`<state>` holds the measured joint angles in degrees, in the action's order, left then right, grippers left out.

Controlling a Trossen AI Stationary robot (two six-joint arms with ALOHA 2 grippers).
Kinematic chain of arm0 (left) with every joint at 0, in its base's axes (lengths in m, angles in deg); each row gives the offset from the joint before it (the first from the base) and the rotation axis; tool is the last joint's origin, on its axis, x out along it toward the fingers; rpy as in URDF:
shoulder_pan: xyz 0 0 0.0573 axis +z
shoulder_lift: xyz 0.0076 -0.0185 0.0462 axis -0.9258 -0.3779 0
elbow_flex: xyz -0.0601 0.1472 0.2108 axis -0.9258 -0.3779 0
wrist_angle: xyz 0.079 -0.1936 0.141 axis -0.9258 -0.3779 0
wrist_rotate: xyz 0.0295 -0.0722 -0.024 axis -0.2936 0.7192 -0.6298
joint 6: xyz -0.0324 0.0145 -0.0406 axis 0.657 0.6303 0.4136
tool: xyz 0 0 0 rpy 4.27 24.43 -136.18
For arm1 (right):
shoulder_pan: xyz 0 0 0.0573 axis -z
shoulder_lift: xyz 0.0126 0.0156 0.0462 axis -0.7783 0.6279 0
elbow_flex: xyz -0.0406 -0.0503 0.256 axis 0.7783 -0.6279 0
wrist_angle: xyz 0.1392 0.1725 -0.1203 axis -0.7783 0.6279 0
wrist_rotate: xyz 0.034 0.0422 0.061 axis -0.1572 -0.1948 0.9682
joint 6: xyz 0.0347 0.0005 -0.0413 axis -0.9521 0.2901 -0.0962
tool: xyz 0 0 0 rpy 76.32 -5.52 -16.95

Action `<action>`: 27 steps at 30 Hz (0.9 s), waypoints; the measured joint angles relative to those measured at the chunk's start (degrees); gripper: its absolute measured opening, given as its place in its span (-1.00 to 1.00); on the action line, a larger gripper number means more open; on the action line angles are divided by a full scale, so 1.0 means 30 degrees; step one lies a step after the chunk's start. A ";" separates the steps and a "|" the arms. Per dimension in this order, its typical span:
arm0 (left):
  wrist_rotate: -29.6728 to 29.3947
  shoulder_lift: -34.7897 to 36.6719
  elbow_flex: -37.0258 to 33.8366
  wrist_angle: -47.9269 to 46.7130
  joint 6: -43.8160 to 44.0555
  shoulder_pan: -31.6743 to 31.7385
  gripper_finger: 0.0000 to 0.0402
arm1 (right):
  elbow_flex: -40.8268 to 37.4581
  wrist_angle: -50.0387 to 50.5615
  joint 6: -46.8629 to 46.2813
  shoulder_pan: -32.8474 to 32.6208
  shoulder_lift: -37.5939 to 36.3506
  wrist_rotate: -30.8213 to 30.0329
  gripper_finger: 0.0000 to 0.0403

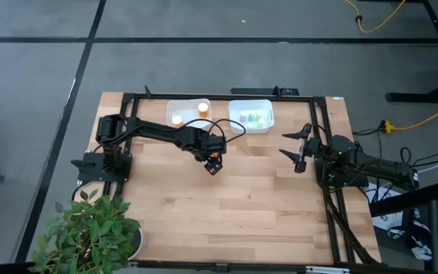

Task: Pick and place medicine bottles into bin by pill shape (circle, oval)
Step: Put the orange pill bottle into the left white bin

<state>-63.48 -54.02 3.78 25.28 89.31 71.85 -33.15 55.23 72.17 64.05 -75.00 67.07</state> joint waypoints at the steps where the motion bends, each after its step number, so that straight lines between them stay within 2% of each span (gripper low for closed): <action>1: 0.0000 0.0000 0.0000 -0.0059 0.0000 0.0000 0.28 | 0.0000 -0.0007 0.0000 0.0000 0.0000 0.0002 0.42; 12: 0.0274 0.0065 0.0022 -0.0759 0.0334 0.0022 0.00 | 0.0000 -0.0002 0.0000 0.0000 0.0006 -0.0003 0.42; 18: 0.2353 0.0881 0.0044 -0.1549 0.0757 0.0676 0.00 | 0.0000 -0.0002 0.0000 0.0000 0.0007 -0.0003 0.42; 22: 0.2435 0.1357 0.1451 -0.4057 0.0525 0.1581 0.00 | 0.0000 0.0005 0.0000 0.0000 0.0007 -0.0003 0.42; 27: 0.0994 0.1434 0.4541 -0.6898 -0.1036 0.3539 0.00 | 0.0000 0.0005 0.0000 0.0000 0.0015 -0.0003 0.42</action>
<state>-60.50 -49.72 17.40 4.59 86.21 82.47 -33.15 55.25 72.17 64.05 -74.95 67.06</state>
